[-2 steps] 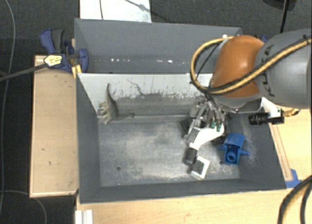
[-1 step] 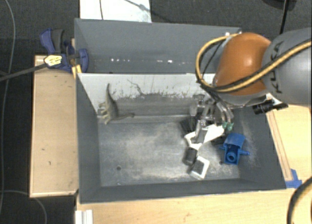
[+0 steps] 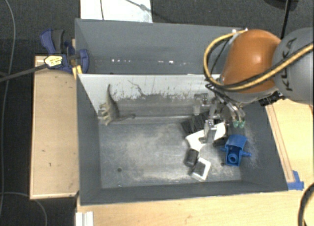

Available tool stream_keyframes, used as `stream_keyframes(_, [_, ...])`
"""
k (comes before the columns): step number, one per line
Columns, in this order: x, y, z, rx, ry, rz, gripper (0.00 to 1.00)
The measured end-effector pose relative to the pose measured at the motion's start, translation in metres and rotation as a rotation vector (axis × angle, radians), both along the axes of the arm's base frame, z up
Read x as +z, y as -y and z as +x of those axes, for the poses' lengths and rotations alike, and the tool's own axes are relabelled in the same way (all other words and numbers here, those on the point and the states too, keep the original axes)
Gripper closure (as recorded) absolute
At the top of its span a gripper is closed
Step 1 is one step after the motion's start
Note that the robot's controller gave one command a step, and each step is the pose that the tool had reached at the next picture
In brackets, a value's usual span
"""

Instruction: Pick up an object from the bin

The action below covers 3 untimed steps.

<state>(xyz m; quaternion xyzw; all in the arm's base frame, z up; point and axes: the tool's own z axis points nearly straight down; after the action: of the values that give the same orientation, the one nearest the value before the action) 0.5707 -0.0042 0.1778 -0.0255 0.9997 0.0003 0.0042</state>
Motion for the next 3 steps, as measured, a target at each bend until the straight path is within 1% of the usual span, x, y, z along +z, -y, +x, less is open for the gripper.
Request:
stream_keyframes(1, [-0.006, 0.059, -0.001, -0.25, -0.003, 0.003, 0.0])
stream_keyframes(2, [-0.043, 0.063, 0.0, -0.106, 0.002, -0.002, 0.0])
stream_keyframes(3, [-0.097, 0.051, 0.017, 0.083, 0.005, 0.0, 0.0])
